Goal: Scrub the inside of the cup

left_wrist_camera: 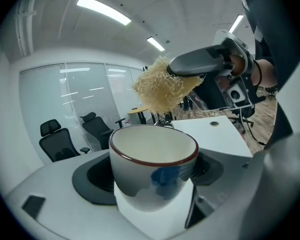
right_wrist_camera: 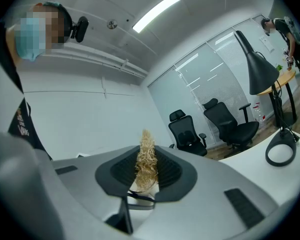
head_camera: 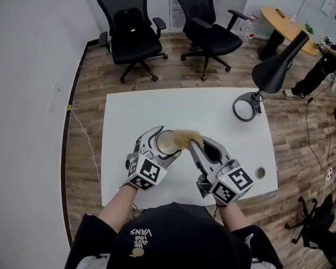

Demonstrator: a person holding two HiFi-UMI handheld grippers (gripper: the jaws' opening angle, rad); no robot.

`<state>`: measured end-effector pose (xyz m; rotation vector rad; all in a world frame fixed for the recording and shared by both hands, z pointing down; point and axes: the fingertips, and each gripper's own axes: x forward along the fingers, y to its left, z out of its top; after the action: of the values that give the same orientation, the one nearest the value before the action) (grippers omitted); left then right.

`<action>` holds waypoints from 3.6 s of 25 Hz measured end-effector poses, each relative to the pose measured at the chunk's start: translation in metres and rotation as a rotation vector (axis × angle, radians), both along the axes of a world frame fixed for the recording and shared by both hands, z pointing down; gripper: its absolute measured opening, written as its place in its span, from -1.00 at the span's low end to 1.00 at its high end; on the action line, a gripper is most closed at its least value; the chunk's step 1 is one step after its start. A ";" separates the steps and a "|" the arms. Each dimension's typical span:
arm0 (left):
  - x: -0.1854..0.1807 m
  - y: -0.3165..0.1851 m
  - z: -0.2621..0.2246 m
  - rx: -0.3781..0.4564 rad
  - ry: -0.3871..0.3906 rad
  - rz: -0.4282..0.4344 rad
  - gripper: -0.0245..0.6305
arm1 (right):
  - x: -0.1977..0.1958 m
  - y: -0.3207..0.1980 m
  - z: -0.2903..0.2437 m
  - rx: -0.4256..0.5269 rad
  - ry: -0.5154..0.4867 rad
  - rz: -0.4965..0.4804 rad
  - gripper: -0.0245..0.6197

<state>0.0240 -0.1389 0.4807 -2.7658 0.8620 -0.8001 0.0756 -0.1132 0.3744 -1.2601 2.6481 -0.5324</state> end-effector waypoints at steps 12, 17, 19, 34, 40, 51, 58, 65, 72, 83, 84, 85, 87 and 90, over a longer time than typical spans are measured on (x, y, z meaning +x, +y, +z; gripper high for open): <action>0.002 0.001 0.001 0.022 -0.076 0.005 0.31 | -0.019 0.002 0.013 0.000 0.098 -0.067 -0.68; 0.002 -0.003 -0.001 0.057 -0.119 0.017 0.31 | -0.029 -0.005 0.022 0.000 0.140 -0.110 -0.68; 0.002 -0.005 -0.003 0.070 -0.134 0.020 0.31 | -0.032 -0.008 0.026 -0.005 0.164 -0.125 -0.68; 0.007 -0.004 0.005 0.109 -0.258 0.072 0.31 | -0.060 -0.011 0.046 -0.066 0.260 -0.245 -0.69; 0.011 0.003 -0.001 0.121 -0.238 0.081 0.31 | -0.044 -0.021 0.049 -0.090 0.300 -0.168 -0.68; 0.009 0.001 0.007 0.095 -0.233 0.067 0.33 | -0.063 -0.008 0.055 -0.156 0.219 -0.264 -0.69; 0.015 0.008 0.005 0.096 -0.214 0.069 0.33 | -0.043 -0.020 0.058 -0.157 0.280 -0.199 -0.69; 0.010 0.003 0.007 0.078 -0.203 0.043 0.33 | -0.057 -0.004 0.062 -0.160 0.268 -0.273 -0.69; 0.010 0.008 0.009 0.067 -0.186 0.042 0.33 | -0.051 -0.020 0.056 -0.136 0.293 -0.219 -0.69; 0.006 0.004 0.021 0.025 -0.186 0.024 0.33 | -0.060 0.000 0.071 -0.222 0.283 -0.291 -0.69; 0.006 0.004 0.022 0.020 -0.182 0.023 0.33 | -0.064 0.000 0.069 -0.214 0.273 -0.303 -0.69; 0.005 0.004 0.022 0.018 -0.180 0.022 0.33 | -0.066 -0.001 0.066 -0.206 0.268 -0.306 -0.69; 0.004 0.005 0.021 0.020 -0.178 0.023 0.33 | -0.063 -0.008 0.063 -0.194 0.257 -0.279 -0.69; 0.006 0.008 0.019 0.021 -0.171 0.031 0.33 | -0.046 -0.021 0.062 -0.202 0.260 -0.193 -0.69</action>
<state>0.0303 -0.1311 0.5000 -2.6386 0.7888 -0.9988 0.0291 -0.1344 0.4363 -1.2050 3.0203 -0.7254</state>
